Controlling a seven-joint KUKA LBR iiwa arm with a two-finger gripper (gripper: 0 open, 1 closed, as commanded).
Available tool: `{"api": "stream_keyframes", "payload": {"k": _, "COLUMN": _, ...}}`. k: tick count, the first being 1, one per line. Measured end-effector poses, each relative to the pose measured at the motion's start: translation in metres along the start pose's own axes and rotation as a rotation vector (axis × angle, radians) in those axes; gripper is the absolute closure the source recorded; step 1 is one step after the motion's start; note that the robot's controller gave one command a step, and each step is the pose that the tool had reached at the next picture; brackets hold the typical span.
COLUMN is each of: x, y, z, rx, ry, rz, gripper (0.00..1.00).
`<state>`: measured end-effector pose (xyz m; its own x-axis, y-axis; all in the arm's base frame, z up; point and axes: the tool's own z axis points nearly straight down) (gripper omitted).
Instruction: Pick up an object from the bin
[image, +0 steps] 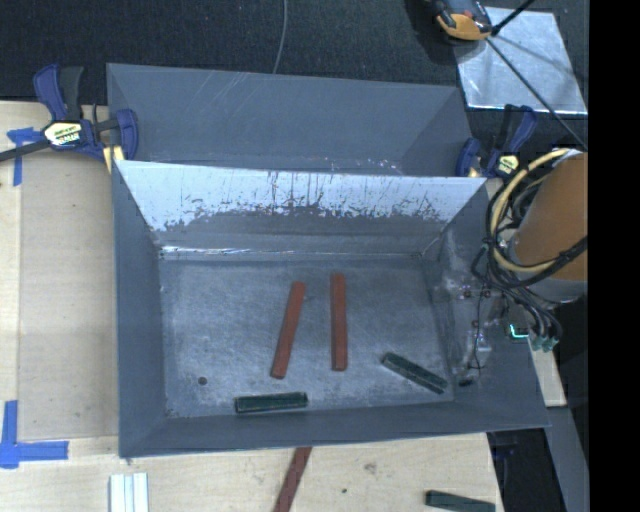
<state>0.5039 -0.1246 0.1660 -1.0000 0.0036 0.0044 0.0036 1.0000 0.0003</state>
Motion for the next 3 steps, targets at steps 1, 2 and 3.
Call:
{"api": "stream_keyframes", "payload": {"k": 1, "x": -0.002, "y": 0.0, "z": -0.004, "rx": 0.001, "ry": -0.008, "rz": -0.003, "gripper": 0.0}}
{"api": "stream_keyframes", "payload": {"k": 2, "x": 0.004, "y": -0.005, "z": 0.019, "rx": 0.004, "ry": -0.015, "rz": -0.122, "gripper": 0.0}}
{"api": "stream_keyframes", "payload": {"k": 3, "x": 0.003, "y": -0.006, "z": 0.056, "rx": 0.002, "ry": -0.005, "rz": -0.41, "gripper": 0.0}}
